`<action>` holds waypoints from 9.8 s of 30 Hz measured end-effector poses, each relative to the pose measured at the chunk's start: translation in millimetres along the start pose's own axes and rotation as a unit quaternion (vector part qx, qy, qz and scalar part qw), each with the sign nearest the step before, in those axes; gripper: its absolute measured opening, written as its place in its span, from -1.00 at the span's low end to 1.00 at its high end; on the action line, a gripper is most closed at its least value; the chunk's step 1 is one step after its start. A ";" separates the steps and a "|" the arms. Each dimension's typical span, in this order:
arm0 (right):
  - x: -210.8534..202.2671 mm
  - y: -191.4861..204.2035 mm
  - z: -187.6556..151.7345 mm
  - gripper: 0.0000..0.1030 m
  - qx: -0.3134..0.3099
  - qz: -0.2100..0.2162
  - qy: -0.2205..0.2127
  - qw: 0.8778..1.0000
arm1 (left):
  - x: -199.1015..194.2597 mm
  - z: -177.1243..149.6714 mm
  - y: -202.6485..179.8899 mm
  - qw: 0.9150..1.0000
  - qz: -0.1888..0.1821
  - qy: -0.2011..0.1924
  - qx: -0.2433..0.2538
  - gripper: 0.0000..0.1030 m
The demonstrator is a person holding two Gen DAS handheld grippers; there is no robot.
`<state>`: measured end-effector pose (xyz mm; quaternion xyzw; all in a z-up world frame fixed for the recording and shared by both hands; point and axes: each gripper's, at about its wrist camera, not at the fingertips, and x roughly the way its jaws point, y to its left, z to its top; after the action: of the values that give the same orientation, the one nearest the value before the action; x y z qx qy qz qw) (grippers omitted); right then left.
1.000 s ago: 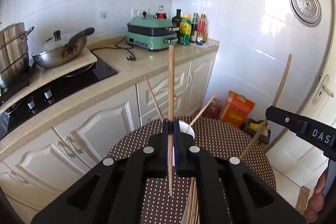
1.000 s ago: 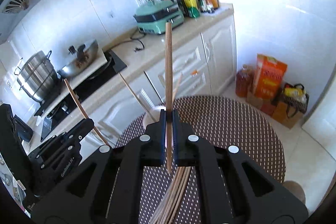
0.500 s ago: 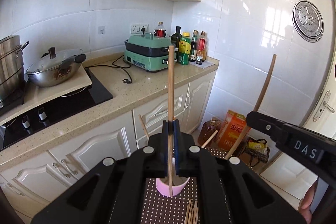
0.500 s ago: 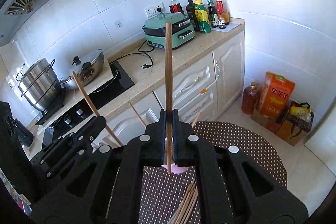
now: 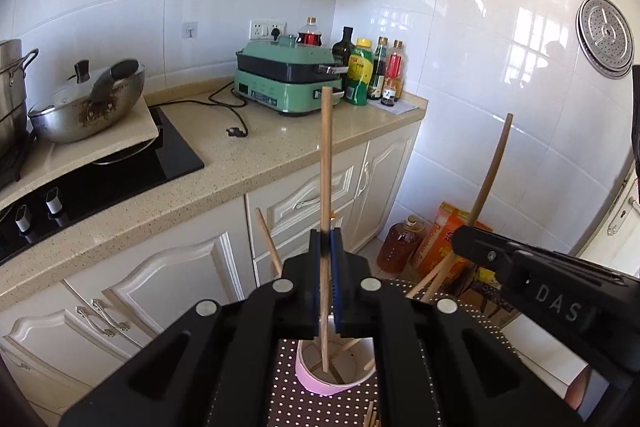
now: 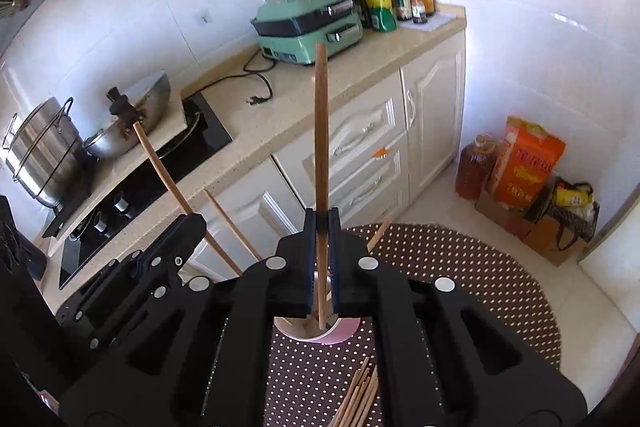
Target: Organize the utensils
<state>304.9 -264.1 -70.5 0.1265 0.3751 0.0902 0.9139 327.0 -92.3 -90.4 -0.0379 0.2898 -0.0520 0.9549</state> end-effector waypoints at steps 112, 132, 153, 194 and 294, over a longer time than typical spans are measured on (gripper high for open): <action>-65.3 -56.2 -114.9 0.49 0.054 -0.058 0.121 0.989 | -101.0 -94.9 22.8 0.995 0.026 0.070 0.072 0.22; -29.9 -101.2 -221.3 0.49 0.097 -0.113 0.243 0.959 | -69.3 -191.8 4.4 0.971 0.024 0.207 0.121 0.22; 44.9 -63.6 -253.0 0.49 0.061 -0.135 0.319 0.936 | -11.8 -233.5 27.8 0.944 0.015 0.305 0.125 0.22; 91.4 -58.9 -237.1 -0.90 0.147 -0.039 0.274 0.950 | 57.5 -228.6 8.2 0.914 -0.074 0.367 0.155 0.22; -75.3 -58.2 -146.1 -0.90 0.072 -0.007 0.050 0.996 | -43.5 -107.6 49.2 0.990 -0.007 0.135 -0.038 -0.87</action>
<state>152.5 -315.2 -138.3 0.1845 0.4268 0.0630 0.8831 234.9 -42.8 -160.8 -0.0686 0.4176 -0.0525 0.9045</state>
